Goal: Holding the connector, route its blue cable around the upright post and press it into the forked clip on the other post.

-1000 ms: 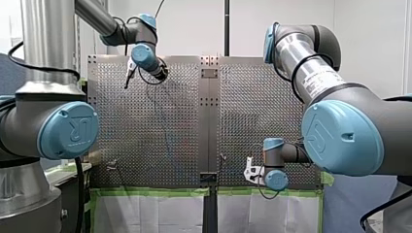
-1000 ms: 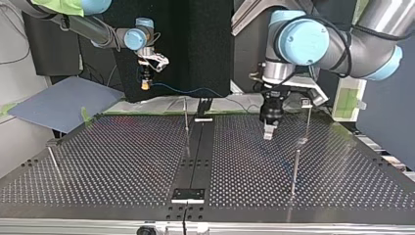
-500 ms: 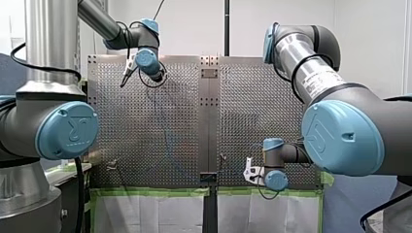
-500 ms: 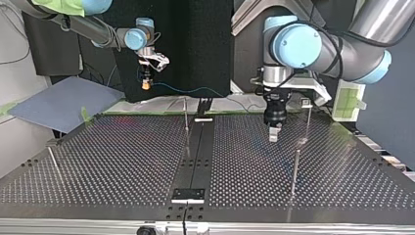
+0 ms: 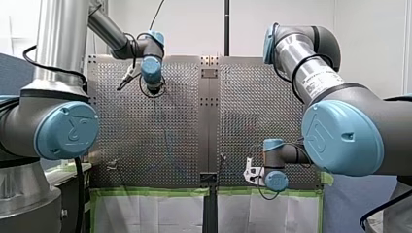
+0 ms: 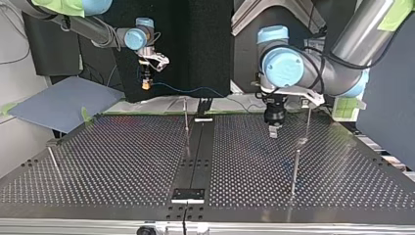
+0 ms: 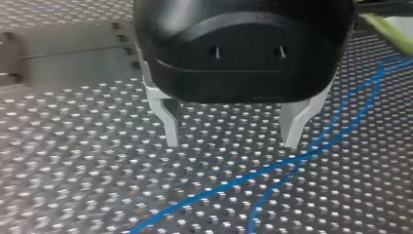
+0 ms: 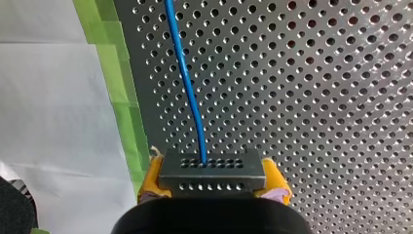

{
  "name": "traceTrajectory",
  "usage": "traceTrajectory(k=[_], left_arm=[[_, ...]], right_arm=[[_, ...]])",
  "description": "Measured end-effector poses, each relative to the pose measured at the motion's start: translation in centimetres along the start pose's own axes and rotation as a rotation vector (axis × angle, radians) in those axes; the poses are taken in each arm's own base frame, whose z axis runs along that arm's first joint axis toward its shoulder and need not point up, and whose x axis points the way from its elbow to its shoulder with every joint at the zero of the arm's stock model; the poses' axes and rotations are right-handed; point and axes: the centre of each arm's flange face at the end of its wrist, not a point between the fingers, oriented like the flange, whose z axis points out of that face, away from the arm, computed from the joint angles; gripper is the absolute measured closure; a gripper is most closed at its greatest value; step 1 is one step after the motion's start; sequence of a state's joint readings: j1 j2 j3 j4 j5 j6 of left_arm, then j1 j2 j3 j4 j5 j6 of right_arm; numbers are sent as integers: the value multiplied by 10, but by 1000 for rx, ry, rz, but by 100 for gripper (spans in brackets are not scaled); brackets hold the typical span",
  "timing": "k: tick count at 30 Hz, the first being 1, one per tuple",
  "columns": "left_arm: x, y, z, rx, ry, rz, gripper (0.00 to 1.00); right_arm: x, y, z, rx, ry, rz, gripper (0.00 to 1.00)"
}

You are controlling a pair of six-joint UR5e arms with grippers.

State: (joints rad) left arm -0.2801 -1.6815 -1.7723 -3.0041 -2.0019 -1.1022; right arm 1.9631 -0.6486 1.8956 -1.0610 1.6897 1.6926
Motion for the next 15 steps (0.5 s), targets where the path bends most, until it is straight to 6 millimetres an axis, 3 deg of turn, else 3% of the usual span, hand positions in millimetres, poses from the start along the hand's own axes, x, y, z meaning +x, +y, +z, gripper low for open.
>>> traceTrajectory(k=[9,15], left_arm=[[7,-1,1,13,46,99,0],[-1,4,6,-13,22,136,0]], right_arm=[[-1,0,0,2,0,1,100],[-2,0,0,3,0,1,100]])
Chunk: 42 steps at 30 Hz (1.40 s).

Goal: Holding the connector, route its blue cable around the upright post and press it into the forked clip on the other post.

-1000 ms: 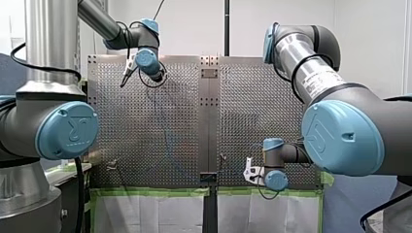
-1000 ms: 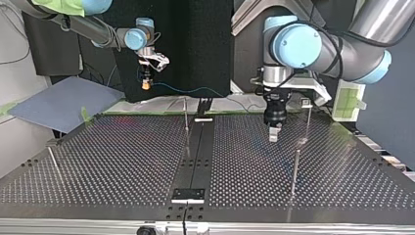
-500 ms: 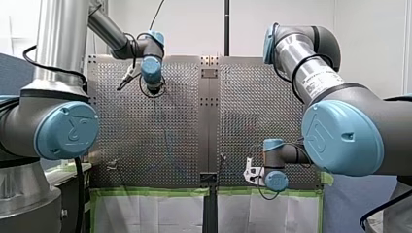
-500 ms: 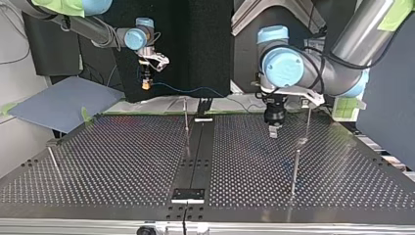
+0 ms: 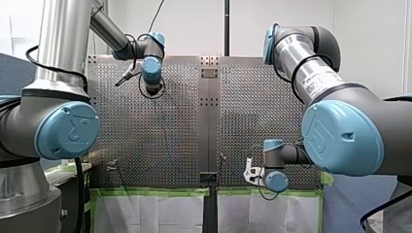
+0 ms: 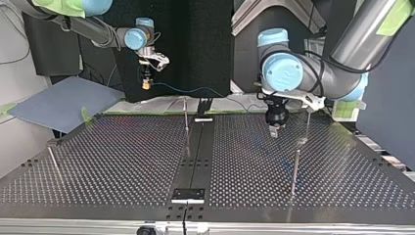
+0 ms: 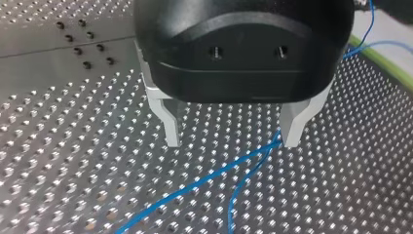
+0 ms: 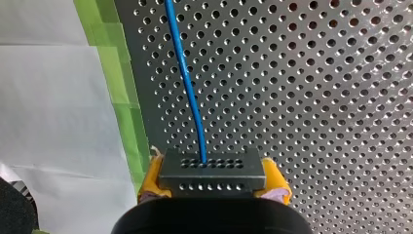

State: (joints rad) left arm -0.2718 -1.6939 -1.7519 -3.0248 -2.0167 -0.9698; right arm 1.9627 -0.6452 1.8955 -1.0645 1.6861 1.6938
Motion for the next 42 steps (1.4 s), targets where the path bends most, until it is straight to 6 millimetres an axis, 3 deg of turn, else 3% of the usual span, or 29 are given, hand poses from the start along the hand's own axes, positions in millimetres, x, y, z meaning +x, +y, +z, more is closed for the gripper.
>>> traceTrajectory(k=[9,23,34,42], left_arm=[[-15,5,7,-21,-55,50,0],[-19,20,25,-113,-77,85,0],[-15,4,39,-88,-95,78,0],[-25,18,48,-142,-107,41,0]], right_arm=[[-1,0,0,2,-1,0,100],[-3,-1,0,17,0,2,100],[-3,-1,0,17,0,7,100],[-5,-1,0,20,0,7,100]])
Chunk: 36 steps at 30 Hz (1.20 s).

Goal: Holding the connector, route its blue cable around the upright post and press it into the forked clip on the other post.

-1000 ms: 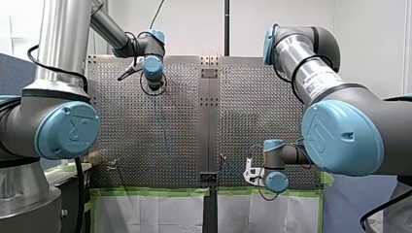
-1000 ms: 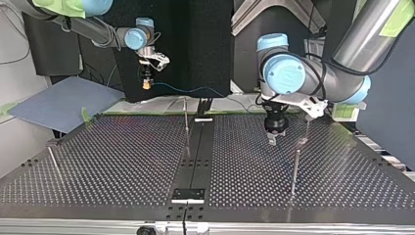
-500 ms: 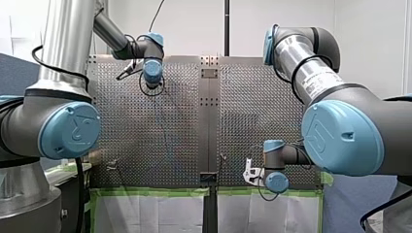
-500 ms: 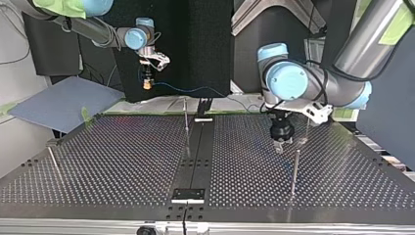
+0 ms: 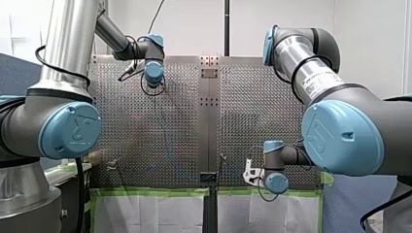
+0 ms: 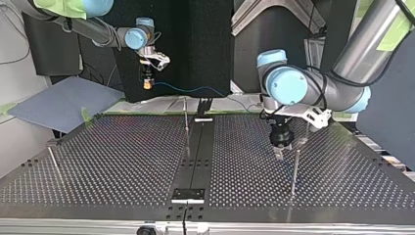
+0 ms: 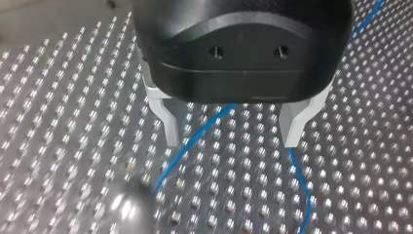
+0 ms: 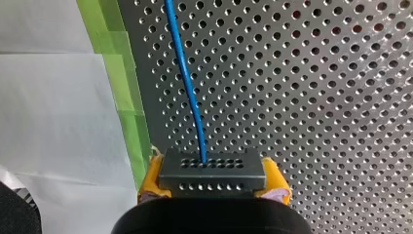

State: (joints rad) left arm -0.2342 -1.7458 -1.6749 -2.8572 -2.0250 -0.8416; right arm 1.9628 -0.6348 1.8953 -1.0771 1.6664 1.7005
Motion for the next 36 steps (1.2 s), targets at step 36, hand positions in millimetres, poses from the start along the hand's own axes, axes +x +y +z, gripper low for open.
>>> traceTrajectory(k=[36], left_arm=[[49,-57,10,39,132,-4,0]], right_arm=[[-3,0,0,7,2,4,100]])
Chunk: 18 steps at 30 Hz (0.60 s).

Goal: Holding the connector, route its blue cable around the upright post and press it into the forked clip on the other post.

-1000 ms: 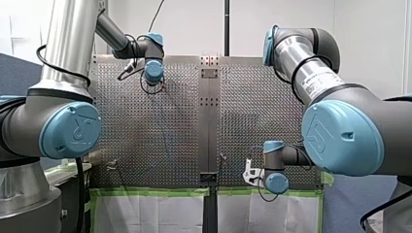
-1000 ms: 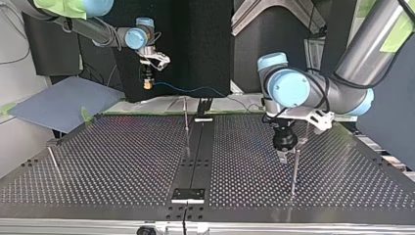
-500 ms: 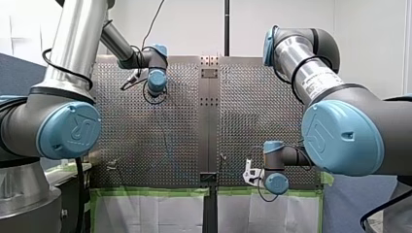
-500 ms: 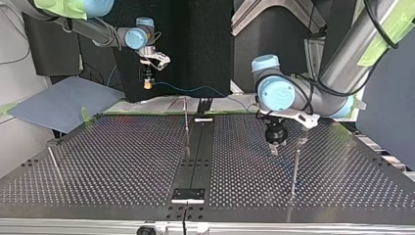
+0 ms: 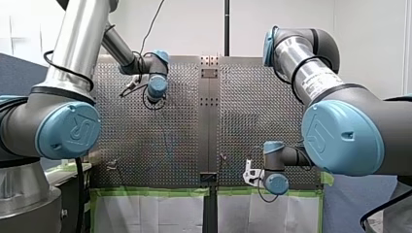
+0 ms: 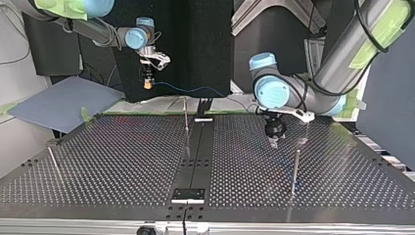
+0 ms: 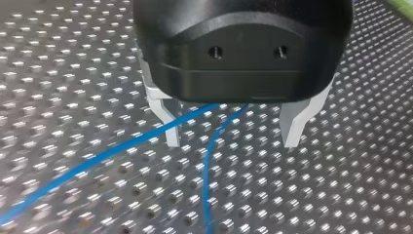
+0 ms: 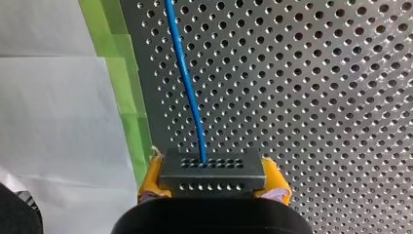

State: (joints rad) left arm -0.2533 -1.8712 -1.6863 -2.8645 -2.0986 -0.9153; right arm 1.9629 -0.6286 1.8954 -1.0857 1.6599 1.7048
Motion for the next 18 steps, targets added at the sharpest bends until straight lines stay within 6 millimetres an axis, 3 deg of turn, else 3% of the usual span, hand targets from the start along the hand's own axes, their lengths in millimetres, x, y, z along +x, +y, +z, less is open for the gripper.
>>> traceTrajectory(k=[14,18], left_arm=[[46,-54,14,-7,97,-19,0],[56,-59,13,-23,109,-22,0]], right_arm=[[0,-4,1,23,3,4,100],[0,-5,1,27,4,9,100]])
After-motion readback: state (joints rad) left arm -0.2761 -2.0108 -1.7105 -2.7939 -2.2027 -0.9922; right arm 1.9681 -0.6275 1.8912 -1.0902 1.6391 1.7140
